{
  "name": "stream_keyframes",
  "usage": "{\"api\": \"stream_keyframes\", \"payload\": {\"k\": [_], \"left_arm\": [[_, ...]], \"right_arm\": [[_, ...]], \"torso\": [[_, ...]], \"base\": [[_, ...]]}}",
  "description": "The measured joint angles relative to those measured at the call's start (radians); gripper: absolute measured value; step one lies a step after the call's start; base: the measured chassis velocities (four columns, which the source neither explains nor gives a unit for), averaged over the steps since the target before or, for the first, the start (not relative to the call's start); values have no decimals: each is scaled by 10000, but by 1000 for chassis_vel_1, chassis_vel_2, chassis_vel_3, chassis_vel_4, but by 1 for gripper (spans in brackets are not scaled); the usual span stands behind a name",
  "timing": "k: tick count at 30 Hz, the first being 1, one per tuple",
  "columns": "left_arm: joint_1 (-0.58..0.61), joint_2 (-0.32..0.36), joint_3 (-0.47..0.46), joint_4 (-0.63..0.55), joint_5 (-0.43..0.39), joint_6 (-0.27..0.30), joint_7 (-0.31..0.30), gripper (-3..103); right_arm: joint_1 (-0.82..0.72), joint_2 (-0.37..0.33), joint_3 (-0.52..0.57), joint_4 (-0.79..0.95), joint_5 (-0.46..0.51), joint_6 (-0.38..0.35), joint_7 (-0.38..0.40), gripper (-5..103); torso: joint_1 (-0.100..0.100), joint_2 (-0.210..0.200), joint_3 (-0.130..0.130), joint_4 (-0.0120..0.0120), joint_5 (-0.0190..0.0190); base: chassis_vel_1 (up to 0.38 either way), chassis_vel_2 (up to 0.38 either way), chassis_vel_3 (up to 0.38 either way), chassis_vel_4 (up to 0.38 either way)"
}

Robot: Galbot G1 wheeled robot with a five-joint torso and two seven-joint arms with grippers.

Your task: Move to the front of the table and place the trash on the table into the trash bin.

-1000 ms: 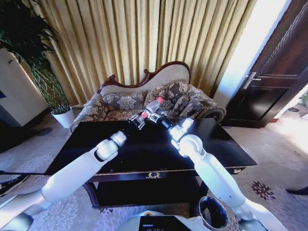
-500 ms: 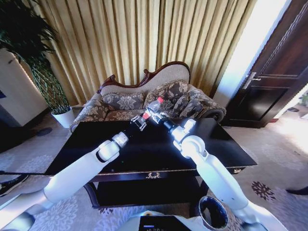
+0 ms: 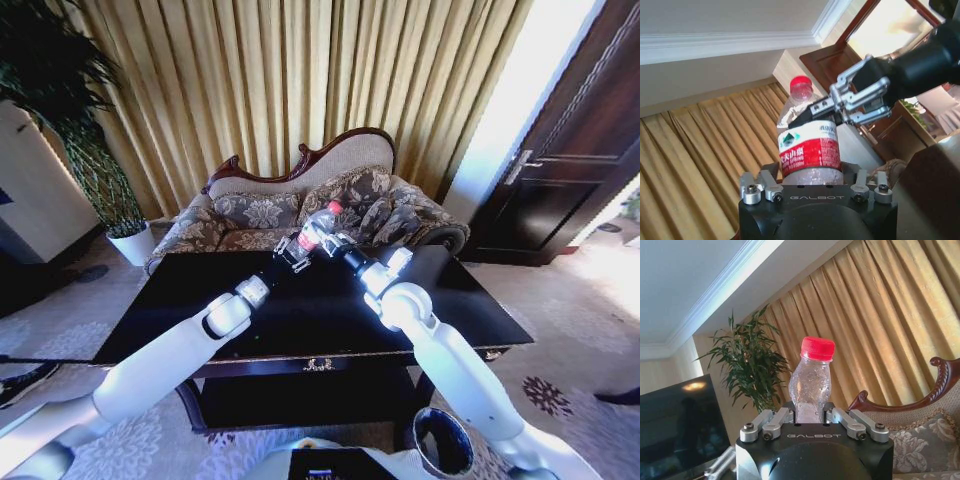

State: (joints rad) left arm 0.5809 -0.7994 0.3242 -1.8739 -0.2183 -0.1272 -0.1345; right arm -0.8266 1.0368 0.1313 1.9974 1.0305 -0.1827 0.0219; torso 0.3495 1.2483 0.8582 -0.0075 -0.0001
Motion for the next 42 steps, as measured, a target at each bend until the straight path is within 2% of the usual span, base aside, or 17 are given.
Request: {"api": "stream_keyframes", "payload": {"k": [2,3,5,7,11,15,19,20,23,26,28,30,31,35,36,39,42], "left_arm": [[0,52,13,-200,-119,26,68,81],[0,52,13,-200,-119,26,68,81],[8,155,12,-523,-294,132,170,91],[58,274,-45,-775,-491,271,202,96],[195,453,-238,-935,-672,366,203,100],[782,809,-1001,-1130,-843,417,186,100],[2601,1466,-3336,-1680,-1384,813,133,100],[2601,1466,-3336,-1680,-1384,813,133,100],[3955,1731,-4979,-2131,-1819,1071,-588,100],[4693,1711,-5772,-2378,-1879,1263,-899,100],[5296,1642,-6498,-2659,-1917,1518,-1112,100],[6168,1416,-7480,-3080,-2143,2062,-1602,100],[6168,1416,-7480,-3080,-2143,2062,-1602,100],[7503,787,-9030,-3763,-3102,3021,-2213,100],[7503,787,-9030,-3763,-3102,3021,-2213,100],[8211,180,-9935,-4103,-3616,3477,-2447,100],[8409,-118,-10168,-4214,-3663,3586,-2421,100]], "right_arm": [[-34,-41,113,1,0,0,1,24],[-34,-41,113,1,0,0,1,24],[-93,-108,282,1,-1,0,1,24],[-167,-204,455,8,-8,1,2,24],[-254,-311,668,46,-56,3,3,24],[-513,-463,1163,58,-455,49,1,24],[-1231,-722,2058,128,-1209,181,-63,24],[-1231,-722,2058,128,-1209,181,-63,24],[-1964,-890,2628,129,-1978,481,-257,24],[-2413,-946,2826,192,-2346,654,-299,24],[-2847,-981,2980,320,-2615,724,-320,24],[-3564,-1026,3190,537,-3070,841,-373,24],[-3564,-1026,3190,537,-3070,841,-373,24],[-4522,-1121,3658,925,-3840,935,-506,24],[-4522,-1121,3658,925,-3840,935,-506,24],[-4983,-1276,4127,1165,-4645,945,-506,24],[-5191,-1351,4317,1316,-4801,945,-457,24]], "torso": [[0,0,0,0,0],[0,0,0,0,0],[0,0,0,0,1],[0,0,0,-1,0],[0,0,0,-1,0],[1,0,0,-1,0],[2,0,0,3,-1],[2,0,0,3,-1],[1,1,-2,1,-1],[1,1,0,-1,-2],[2,0,-1,-1,1],[1,0,-1,0,-1],[1,0,-1,0,-1],[0,1,-2,0,0],[0,1,-2,0,0],[0,1,-1,2,0],[1,1,-1,1,-1]], "base": [[0,0,0,0],[0,0,0,0],[0,0,0,0],[0,0,0,0],[0,0,0,0],[0,0,0,0],[0,0,0,0],[0,0,0,0],[0,0,0,0],[0,0,0,0],[0,0,0,0],[0,0,0,0],[0,0,0,0],[0,0,0,0],[0,0,0,0],[0,0,0,0],[0,0,0,0]]}}
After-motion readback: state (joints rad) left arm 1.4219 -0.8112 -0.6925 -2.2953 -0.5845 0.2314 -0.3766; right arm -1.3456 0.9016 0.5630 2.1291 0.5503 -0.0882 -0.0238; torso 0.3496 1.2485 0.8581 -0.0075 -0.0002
